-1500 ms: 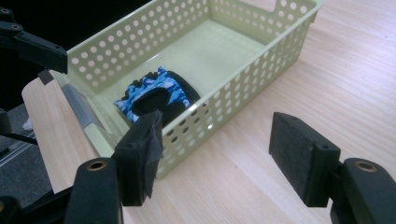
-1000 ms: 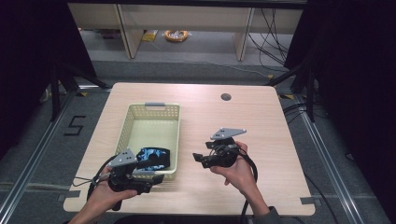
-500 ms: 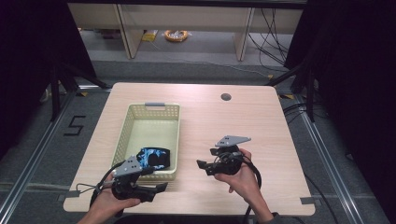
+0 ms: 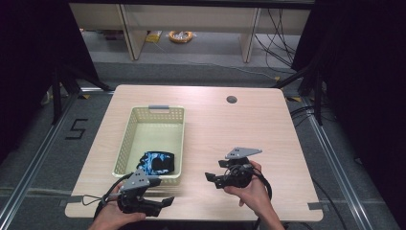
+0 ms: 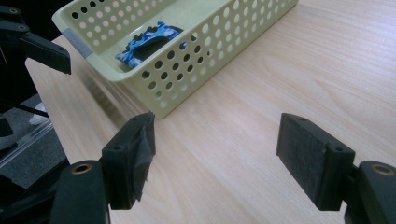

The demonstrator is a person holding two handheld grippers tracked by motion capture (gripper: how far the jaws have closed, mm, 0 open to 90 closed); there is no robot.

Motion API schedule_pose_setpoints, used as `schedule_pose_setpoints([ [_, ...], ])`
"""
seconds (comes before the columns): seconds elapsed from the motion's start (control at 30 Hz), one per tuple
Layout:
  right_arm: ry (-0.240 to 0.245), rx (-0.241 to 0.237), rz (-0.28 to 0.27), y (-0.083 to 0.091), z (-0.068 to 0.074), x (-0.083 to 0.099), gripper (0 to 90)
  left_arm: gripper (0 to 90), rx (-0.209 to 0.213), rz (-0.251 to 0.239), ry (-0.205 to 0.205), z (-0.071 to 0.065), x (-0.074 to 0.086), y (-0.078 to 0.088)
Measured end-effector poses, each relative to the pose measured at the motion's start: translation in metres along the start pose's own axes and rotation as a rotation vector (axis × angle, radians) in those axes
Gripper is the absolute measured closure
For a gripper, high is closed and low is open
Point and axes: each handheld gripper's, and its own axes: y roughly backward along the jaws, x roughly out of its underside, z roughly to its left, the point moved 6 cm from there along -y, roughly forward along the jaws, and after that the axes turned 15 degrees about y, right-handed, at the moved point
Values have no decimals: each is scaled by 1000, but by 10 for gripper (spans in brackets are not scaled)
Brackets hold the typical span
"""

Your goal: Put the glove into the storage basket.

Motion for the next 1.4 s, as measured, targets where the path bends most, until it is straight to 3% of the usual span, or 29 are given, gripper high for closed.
schedule_pose_setpoints([
  [0.1, 12, 21, 2, 2, -1, 3, 291, 218, 10, -3, 1, -1, 2, -2],
  [0.17, 2, 8, 0, 3, 1, 4, 290, 218, -2, 10, -10, 1, 4, -2],
  [0.23, -11, -6, 0, 2, 3, 6, 290, 218, 2, 4, 17, 0, 6, -3],
  [0.27, 17, 20, 0, 2, 1, 8, 289, 218, -9, 7, 6, 1, 7, -2],
  [0.33, 2, 0, 4, 2, 4, 10, 288, 218, 1, 17, 22, 1, 9, -3],
  [0.43, 15, 15, 2, 2, 3, 14, 287, 218, -1, 19, -3, 2, 12, -4],
  [0.47, -5, -11, 4, 2, 6, 14, 287, 218, 0, 17, 10, 1, 13, -5],
  [0.53, 1, -1, 3, 3, 5, 17, 286, 218, -12, 44, 6, 3, 16, -4],
  [0.7, 7, 22, -5, 5, 5, 24, 286, 218, -8, 37, -8, 3, 20, -6],
  [0.77, -11, 2, 10, 6, 7, 28, 286, 217, -13, 46, -13, 4, 21, -7],
  [0.83, -4, 9, 12, 7, 6, 31, 285, 215, -26, 51, -4, 5, 24, -8],
  [0.87, 7, 10, 2, 6, 6, 32, 285, 215, -19, 55, -22, 5, 25, -8],
  [0.93, -3, 21, 17, 8, 6, 35, 283, 212, -15, 53, -21, 5, 27, -10],
  [1.0, -12, 4, -2, 7, 8, 38, 280, 209, -16, 59, -7, 5, 29, -11],
  [1.07, 2, 11, -1, 8, 6, 40, 277, 206, -23, 71, -35, 7, 30, -11],
  [1.17, 0, -3, -12, 8, 9, 43, 267, 200, -23, 70, -13, 5, 34, -12],
  [1.2, -1, -1, -10, 9, 9, 44, 265, 199, -31, 88, -25, 7, 35, -12],
  [1.23, 7, 4, -21, 9, 9, 45, 261, 198, -28, 88, -26, 7, 36, -12],
  [1.33, -29, -3, -20, 10, 14, 48, 253, 196, -17, 81, -32, 6, 37, -13],
  [1.37, -2, 3, -24, 11, 12, 49, 251, 196, -19, 82, -31, 6, 37, -14],
  [1.4, -22, 0, -22, 11, 16, 50, 250, 195, -16, 70, -24, 6, 38, -15],
])
